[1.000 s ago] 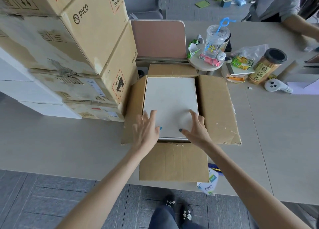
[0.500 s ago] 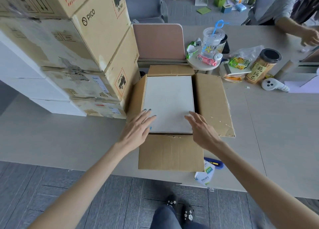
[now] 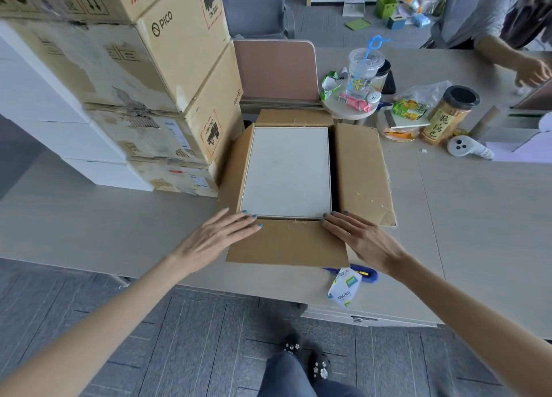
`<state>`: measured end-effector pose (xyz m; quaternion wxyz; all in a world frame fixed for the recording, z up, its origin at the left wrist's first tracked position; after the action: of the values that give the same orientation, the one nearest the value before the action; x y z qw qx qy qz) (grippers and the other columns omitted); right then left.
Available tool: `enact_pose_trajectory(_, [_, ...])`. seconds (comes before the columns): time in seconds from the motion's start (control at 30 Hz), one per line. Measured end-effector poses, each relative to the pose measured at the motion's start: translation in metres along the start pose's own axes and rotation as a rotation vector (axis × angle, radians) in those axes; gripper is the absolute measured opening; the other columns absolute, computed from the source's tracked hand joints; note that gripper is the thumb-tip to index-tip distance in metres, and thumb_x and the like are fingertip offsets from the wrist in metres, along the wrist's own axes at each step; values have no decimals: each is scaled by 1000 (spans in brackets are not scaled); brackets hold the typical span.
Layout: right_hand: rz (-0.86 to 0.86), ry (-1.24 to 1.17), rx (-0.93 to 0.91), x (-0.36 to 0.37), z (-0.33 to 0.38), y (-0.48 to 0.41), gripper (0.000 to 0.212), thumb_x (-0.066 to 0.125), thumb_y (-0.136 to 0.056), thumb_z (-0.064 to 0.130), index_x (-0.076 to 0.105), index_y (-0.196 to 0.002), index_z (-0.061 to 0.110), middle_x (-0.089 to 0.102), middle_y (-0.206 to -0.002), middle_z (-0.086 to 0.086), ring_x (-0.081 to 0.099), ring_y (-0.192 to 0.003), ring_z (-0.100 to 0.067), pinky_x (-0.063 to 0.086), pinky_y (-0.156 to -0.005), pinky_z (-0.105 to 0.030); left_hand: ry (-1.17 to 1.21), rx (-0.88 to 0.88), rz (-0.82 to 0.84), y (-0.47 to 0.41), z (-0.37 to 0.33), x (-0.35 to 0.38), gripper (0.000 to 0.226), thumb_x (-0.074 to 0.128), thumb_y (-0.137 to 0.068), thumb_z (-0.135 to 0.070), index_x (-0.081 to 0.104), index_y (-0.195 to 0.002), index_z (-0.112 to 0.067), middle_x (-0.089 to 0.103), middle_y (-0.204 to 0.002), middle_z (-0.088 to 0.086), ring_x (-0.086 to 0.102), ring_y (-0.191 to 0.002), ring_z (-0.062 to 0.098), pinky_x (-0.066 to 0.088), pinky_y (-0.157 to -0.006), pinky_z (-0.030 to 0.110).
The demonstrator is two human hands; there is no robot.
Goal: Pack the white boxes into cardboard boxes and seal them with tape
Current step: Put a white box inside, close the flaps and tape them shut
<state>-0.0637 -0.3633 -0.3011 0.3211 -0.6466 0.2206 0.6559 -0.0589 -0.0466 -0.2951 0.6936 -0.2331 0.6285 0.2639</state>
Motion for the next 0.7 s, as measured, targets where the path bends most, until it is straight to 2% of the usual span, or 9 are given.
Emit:
enact_pose_trajectory(0.07, [-73,-35,27,-6,-4,0,55,53,-85,-7,51,-138,4,57,-138,-8,56,-125,-23,41,-109,-36,62,-49,-77,-1,5,-13,98,57,-64,26,39,-150,-18,44,-151,2,44,-138,19,35,-114,49])
enact_pose_trajectory(0.13, [-164,-79,116,-14,-10,-4,49,60,-87,0,51,-136,4,62,-131,-8,62,-114,-24,42,-101,-30,193,-198,-177,-6,11,-26,79,68,-77,11,43,-147,-16,53,-144,4,55,-129,23,44,-107,51])
enact_pose_trajectory(0.2, [-254,-117,218,-25,-11,-11,38,51,-97,19,49,-131,3,66,-114,-11,64,-98,-27,41,-84,-26,371,-433,-271,-12,20,-33,71,69,-89,-9,35,-151,-15,57,-140,7,62,-117,30,53,-95,46])
enact_pose_trajectory(0.27, [-315,-198,349,-28,-16,-20,38,51,-98,25,42,-130,5,64,-106,-14,61,-93,-32,40,-71,-27,468,-586,-324,-22,24,-32,82,67,-92,-15,16,-156,-13,43,-152,7,61,-118,32,57,-86,43])
enact_pose_trajectory(0.3, [-319,-261,430,-25,-21,-24,46,55,-97,22,36,-135,5,61,-117,-15,59,-102,-32,43,-72,-29,495,-624,-322,-28,24,-30,89,67,-92,-16,7,-157,-12,32,-159,8,55,-127,32,56,-89,43])
enact_pose_trajectory(0.37, [-285,-327,573,-16,-29,-30,68,61,-94,17,23,-149,8,40,-149,-12,45,-130,-29,48,-88,-36,530,-643,-277,-42,21,-20,92,65,-93,-17,-1,-158,-12,9,-165,10,29,-146,31,40,-111,41])
enact_pose_trajectory(0.47, [-199,-244,579,-8,-29,-40,75,61,-90,10,21,-154,13,15,-163,-8,27,-144,-28,35,-109,-41,427,-583,-144,-60,11,-5,75,55,-99,-28,10,-159,-20,-6,-166,3,2,-152,28,15,-122,46])
enact_pose_trajectory(0.6, [-104,-142,436,7,-21,-49,58,57,-93,6,39,-148,11,25,-160,-11,28,-145,-28,23,-118,-41,391,-557,30,-67,-1,19,58,31,-105,-40,11,-158,-28,-5,-165,-7,-8,-152,13,7,-123,48])
enact_pose_trajectory(0.7, [-66,-163,404,18,-20,-46,43,53,-98,12,50,-141,10,40,-153,-8,38,-141,-28,23,-118,-42,433,-592,58,-68,-7,29,56,30,-106,-39,9,-158,-31,-5,-165,-10,-10,-151,10,4,-122,49])
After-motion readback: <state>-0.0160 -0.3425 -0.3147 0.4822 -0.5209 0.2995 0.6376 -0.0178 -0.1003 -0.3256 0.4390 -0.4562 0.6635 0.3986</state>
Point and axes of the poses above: each hand's wrist, its own y-axis away from the middle knuckle, its own x-axis out of the palm, z = x × y, the point moved 5 cm from there along -y, towards the middle knuckle
